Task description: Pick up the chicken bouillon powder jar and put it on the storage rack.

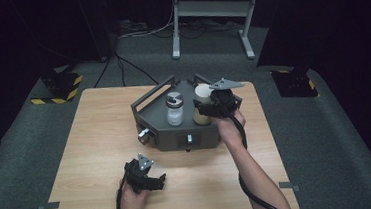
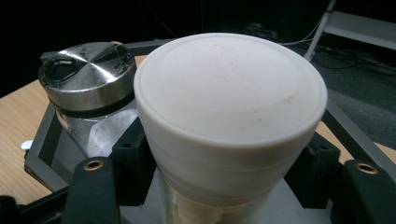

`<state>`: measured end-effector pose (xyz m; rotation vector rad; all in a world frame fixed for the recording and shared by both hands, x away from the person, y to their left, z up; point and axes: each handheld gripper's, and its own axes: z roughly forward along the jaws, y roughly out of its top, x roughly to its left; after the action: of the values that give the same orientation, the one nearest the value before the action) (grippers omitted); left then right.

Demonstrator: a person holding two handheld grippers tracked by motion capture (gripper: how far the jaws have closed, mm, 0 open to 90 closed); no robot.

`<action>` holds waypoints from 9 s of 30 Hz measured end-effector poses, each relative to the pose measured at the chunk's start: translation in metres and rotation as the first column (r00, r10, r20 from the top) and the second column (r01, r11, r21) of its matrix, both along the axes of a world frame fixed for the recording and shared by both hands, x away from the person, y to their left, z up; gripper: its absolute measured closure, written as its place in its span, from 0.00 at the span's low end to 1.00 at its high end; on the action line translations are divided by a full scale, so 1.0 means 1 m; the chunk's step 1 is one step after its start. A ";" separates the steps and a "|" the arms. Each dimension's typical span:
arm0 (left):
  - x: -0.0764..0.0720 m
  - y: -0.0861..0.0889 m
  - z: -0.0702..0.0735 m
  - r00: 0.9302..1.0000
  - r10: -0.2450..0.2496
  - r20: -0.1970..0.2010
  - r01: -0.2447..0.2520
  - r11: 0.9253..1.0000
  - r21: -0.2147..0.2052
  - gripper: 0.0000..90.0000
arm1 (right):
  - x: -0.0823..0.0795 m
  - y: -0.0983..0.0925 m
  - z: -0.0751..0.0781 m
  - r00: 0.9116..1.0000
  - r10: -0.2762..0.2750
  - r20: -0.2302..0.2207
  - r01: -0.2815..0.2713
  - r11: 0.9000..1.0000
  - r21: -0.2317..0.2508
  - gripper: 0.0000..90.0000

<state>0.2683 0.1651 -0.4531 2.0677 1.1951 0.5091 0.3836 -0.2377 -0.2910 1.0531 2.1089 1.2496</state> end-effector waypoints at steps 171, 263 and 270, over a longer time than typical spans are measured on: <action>0.000 0.000 0.000 1.000 0.001 0.001 -0.001 1.000 0.000 0.01 | -0.119 -0.072 -0.142 0.967 -0.162 -0.196 0.159 0.987 -0.033 0.12; 0.000 -0.001 0.000 1.000 0.002 0.001 -0.002 1.000 0.001 0.01 | -0.114 -0.045 -0.157 0.966 -0.180 -0.184 0.153 0.977 -0.150 0.13; 0.000 -0.001 0.000 1.000 0.003 0.000 -0.003 1.000 0.001 0.00 | -0.114 -0.045 -0.157 0.966 -0.180 -0.184 0.153 0.977 -0.149 0.13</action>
<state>0.2684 0.1642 -0.4533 2.0673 1.1980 0.5116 0.2700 -0.2831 -0.4479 1.3094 2.1616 0.9438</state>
